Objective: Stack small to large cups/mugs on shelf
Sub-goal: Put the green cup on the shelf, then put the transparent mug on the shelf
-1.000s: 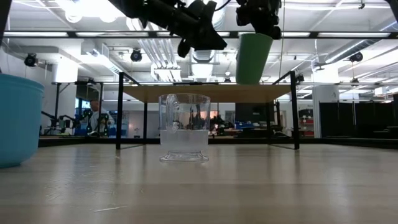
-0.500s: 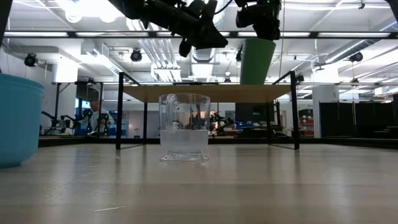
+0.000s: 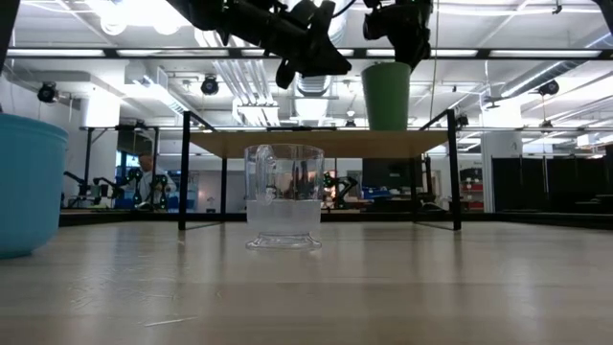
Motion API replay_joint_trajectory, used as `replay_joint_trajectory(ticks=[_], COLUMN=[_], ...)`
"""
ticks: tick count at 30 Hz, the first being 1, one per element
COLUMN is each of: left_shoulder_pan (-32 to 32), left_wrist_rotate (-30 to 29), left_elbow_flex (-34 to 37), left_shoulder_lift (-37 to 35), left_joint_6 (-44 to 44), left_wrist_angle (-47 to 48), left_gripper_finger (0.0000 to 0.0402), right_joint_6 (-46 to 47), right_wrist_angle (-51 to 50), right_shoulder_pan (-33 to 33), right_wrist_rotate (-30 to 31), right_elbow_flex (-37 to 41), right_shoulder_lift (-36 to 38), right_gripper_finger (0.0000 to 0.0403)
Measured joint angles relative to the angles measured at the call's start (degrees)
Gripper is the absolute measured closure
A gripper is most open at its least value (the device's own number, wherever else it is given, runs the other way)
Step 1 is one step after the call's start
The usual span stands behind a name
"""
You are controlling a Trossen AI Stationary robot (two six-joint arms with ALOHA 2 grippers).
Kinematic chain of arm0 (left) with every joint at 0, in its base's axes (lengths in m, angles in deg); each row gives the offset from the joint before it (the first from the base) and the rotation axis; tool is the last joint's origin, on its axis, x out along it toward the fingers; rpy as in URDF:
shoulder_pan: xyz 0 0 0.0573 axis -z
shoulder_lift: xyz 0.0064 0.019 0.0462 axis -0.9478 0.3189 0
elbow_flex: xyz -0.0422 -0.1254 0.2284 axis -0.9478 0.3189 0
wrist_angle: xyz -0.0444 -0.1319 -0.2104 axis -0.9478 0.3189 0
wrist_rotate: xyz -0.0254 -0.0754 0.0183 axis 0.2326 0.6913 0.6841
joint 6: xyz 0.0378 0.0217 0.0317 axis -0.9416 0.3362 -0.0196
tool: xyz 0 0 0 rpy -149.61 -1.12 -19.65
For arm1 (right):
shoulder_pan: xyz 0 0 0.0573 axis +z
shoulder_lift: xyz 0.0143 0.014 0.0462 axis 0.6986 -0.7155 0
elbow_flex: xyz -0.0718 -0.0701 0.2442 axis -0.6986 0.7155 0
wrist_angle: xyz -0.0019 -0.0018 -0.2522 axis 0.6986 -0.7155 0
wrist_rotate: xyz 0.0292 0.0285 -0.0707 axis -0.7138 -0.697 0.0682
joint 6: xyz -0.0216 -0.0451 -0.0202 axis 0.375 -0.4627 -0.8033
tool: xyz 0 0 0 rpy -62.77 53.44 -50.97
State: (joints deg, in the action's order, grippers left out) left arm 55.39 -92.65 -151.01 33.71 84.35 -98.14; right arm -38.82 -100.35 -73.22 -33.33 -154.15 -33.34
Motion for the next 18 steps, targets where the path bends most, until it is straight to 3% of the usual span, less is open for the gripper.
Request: replay_joint_trajectory(ticks=[12, 18], left_shoulder_pan=[0.04, 0.28], left_wrist_rotate=[0.04, 1.14], left_elbow_flex=[-0.42, -0.42], left_shoulder_lift=[-1.97, -10.41], left_joint_6=[-0.04, 0.57], left_wrist_angle=[1.2, 13.87], left_gripper_finger=[0.0356, 0.0356], right_joint_6=[1.01, 4.69], right_wrist_angle=[0.0, -0.07], right_shoulder_pan=[0.32, 0.97], right_wrist_rotate=[-0.9, -11.49], right_elbow_flex=[-9.28, -14.73], right_shoulder_lift=[0.06, 1.94], right_gripper_finger=[0.0325, 0.0324])
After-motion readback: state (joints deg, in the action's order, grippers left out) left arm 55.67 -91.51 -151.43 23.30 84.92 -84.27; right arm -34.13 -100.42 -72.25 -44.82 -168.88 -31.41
